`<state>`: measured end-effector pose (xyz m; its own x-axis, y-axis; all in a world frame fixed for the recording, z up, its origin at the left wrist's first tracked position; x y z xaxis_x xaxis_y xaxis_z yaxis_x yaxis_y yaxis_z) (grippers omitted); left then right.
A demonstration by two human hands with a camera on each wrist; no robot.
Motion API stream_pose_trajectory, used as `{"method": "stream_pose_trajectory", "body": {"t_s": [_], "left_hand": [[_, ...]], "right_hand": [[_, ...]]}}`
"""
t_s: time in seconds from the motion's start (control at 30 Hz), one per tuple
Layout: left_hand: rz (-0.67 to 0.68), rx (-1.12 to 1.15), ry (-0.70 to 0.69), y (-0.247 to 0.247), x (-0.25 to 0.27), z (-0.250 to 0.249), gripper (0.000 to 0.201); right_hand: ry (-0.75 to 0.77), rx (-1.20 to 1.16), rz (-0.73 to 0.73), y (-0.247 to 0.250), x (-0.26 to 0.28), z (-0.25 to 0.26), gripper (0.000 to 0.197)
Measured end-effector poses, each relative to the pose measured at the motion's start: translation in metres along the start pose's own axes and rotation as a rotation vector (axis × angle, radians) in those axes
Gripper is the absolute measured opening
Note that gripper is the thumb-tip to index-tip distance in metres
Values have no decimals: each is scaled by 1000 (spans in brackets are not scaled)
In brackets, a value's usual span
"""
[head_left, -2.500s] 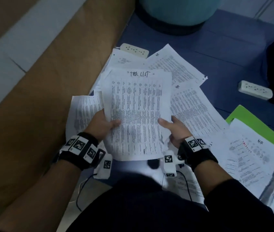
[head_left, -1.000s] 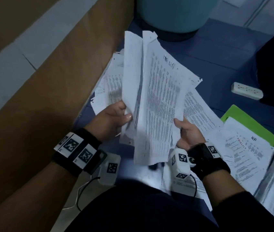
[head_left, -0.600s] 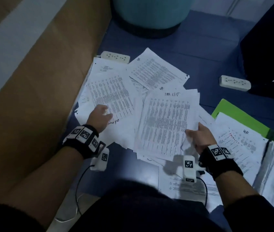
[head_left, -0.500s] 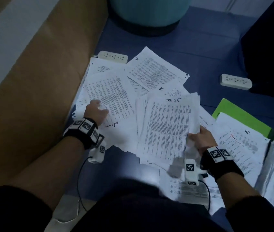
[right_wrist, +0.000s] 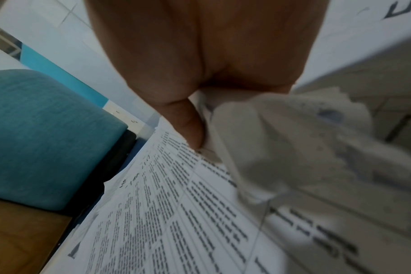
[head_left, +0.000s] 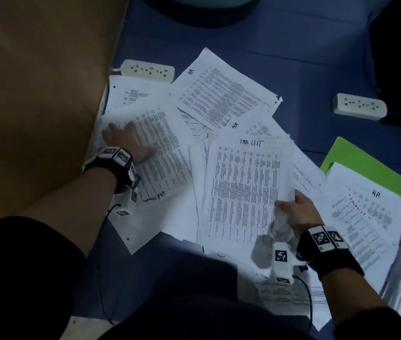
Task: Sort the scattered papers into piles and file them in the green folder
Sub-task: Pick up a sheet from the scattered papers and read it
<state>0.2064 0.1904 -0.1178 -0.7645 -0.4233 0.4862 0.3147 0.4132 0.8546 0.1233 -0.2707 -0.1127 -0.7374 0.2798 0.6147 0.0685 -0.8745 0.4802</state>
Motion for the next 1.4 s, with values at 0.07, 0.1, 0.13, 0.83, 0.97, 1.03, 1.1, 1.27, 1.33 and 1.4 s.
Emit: {"method": "stream_pose_trajectory", "body": {"t_s": [0.07, 0.1, 0.13, 0.83, 0.97, 1.03, 1.1, 1.27, 1.33, 1.4], "left_hand": [[-14, -26, -27, -4, 9, -6, 105], [-8, -32, -42, -6, 15, -10, 104], [5, -40, -55, -8, 24, -14, 103], [94, 446, -219, -61, 182, -49, 72], [285, 1028, -229, -55, 208, -66, 76], [279, 1151, -230, -50, 218, -72, 66], [206, 1152, -221, -48, 222, -73, 50], [50, 961, -251, -51, 230, -74, 36], [4, 866, -262, -54, 233, -70, 29], [-28, 816, -264, -55, 237, -64, 26]], "right_hand": [[-7, -16, -5, 1, 0, 0, 17], [-15, -41, -9, 1, 0, -1, 17], [-15, -63, -9, 1, 1, -1, 18], [259, -2, -13, 53, 85, 19, 23], [375, -130, 36, 52, 108, 35, 25], [382, -193, 91, 45, 116, 35, 27], [371, -222, 133, 41, 117, 31, 26], [322, -86, 76, 61, 95, 7, 12], [315, 146, 2, 80, 79, -6, 12], [303, 423, 16, 87, 68, -15, 29]]}}
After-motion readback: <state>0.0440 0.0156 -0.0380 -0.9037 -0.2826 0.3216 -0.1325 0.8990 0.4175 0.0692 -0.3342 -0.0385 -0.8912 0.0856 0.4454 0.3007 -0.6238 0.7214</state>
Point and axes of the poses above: each hand's wrist, its own x-axis away from the middle knuckle, its own y-axis out of the back of the hand, z = x × y, the point moved 7 cm from there along -x, towards the middle knuckle, and after that the axes turned 1 degree about -z, right-handed, at the moved point
